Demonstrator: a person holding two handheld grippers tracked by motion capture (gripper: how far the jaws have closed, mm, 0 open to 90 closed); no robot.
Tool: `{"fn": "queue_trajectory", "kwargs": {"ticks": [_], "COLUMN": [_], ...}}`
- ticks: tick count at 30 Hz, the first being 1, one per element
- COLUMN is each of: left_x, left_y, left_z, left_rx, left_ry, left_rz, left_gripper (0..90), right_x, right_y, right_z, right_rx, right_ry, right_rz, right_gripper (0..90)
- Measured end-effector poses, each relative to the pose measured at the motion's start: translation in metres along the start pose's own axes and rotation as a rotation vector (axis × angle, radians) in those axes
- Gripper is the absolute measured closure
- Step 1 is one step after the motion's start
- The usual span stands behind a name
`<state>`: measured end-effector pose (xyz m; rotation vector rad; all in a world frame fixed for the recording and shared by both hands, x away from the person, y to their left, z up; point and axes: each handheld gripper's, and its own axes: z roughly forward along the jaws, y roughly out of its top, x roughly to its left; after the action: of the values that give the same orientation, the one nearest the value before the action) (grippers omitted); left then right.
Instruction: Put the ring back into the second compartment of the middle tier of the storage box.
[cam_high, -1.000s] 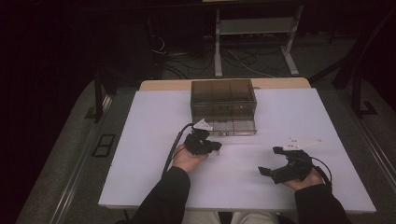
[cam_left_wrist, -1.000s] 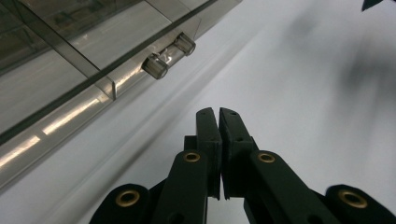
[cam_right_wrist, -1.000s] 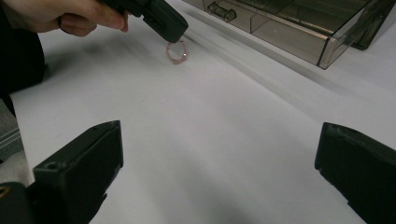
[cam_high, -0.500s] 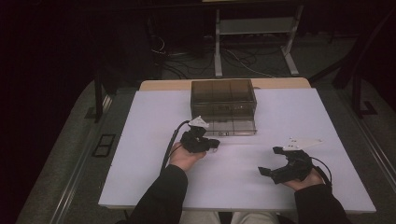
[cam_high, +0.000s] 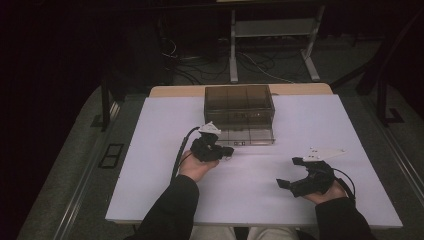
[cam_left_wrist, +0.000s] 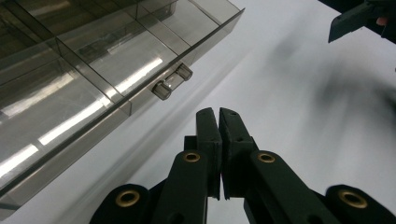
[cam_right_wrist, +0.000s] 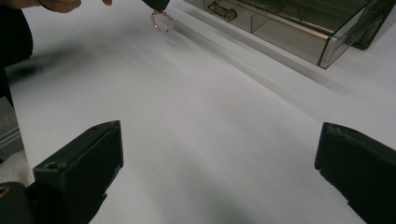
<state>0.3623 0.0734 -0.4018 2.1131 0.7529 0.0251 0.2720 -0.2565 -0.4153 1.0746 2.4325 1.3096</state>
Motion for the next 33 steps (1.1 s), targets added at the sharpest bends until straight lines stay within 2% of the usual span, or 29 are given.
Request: {"fn": "queue_trajectory", "kwargs": {"ticks": [25, 33], "left_x": [-0.004, -0.004], "left_y": [0.023, 0.030], "left_z": [-0.016, -0.019], "left_rx": [-0.031, -0.025], "left_ry": [0.001, 0.003], "left_rz": [0.035, 0.048], "left_gripper": [87.3, 87.3], "right_x": [0.000, 0.000], "right_y": [0.000, 0.000], "right_z": [-0.001, -0.001], "right_rx": [-0.001, -0.002], "right_ry": [-0.001, -0.001], "right_rz": [0.004, 0.004], "right_gripper": [0.5, 0.5]}}
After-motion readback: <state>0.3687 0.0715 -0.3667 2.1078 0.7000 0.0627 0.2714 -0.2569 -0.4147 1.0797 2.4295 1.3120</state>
